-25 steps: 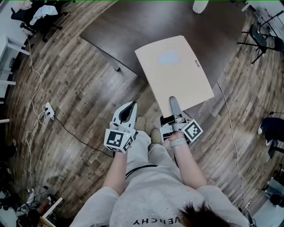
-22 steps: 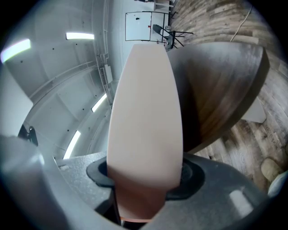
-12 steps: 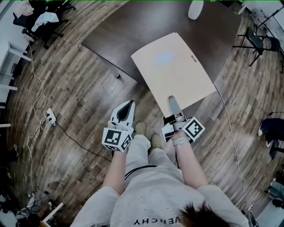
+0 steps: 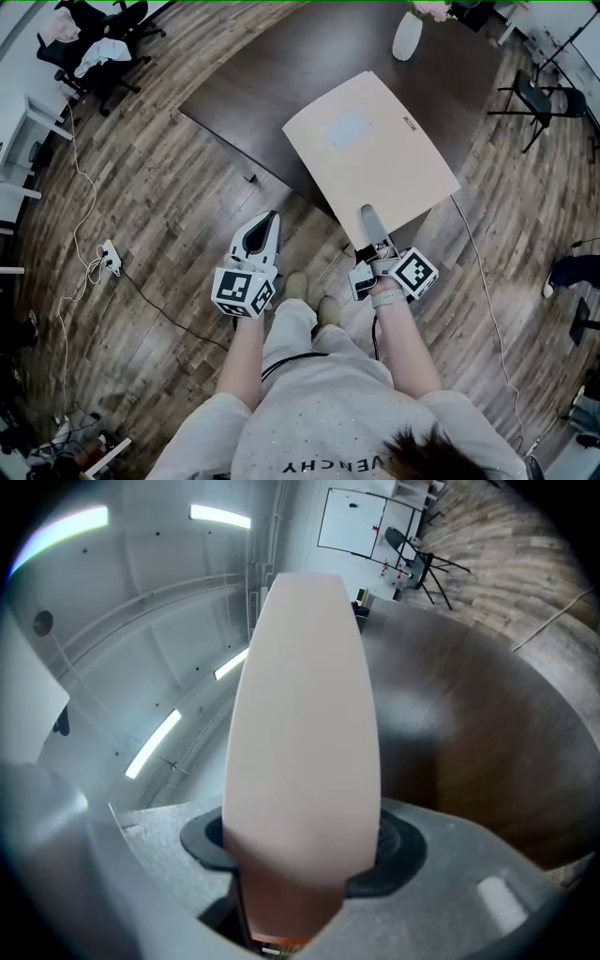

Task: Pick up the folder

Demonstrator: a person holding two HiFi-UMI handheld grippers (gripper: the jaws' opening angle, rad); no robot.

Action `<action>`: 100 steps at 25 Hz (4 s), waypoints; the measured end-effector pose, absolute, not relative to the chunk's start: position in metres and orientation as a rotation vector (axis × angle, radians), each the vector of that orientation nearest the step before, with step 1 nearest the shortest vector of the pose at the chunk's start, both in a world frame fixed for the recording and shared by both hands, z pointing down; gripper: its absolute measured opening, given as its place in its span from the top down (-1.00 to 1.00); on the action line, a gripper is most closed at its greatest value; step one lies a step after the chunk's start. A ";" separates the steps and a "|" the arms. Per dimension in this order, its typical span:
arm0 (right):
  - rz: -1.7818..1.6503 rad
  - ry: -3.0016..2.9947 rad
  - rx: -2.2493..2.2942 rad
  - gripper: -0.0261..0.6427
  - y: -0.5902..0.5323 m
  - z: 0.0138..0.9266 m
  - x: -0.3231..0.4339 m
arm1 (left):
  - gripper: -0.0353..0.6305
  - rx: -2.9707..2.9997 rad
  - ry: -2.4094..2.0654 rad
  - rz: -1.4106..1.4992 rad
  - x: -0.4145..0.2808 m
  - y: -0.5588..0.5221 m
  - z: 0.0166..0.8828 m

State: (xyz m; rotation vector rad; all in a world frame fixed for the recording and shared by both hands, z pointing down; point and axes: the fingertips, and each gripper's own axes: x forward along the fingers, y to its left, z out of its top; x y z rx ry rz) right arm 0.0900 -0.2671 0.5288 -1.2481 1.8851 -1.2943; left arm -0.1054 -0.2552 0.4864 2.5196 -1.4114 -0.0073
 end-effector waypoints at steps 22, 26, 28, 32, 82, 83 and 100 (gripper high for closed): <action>-1.123 2.061 -1.318 0.13 -0.277 0.481 0.101 | 0.90 2.538 -1.451 -0.030 -0.124 -0.274 0.442; -1.079 2.124 -1.368 0.13 -0.278 0.478 0.104 | 0.90 2.534 -1.465 -0.037 -0.130 -0.277 0.436; -1.050 2.147 -1.368 0.13 -0.278 0.471 0.102 | 0.90 2.532 -1.470 -0.040 -0.132 -0.277 0.434; -0.974 2.190 -1.406 0.13 -0.280 0.462 0.107 | 0.90 2.524 -1.481 -0.047 -0.137 -0.278 0.431; -0.474 2.354 -1.631 0.12 -0.286 0.380 0.137 | 0.90 2.544 -1.517 -0.114 -0.134 -0.303 0.376; -0.465 2.359 -1.636 0.12 -0.286 0.380 0.137 | 0.90 2.547 -1.516 -0.116 -0.134 -0.305 0.374; -0.344 2.347 -1.648 0.12 -0.291 0.354 0.138 | 0.90 2.593 -1.485 -0.141 -0.125 -0.320 0.354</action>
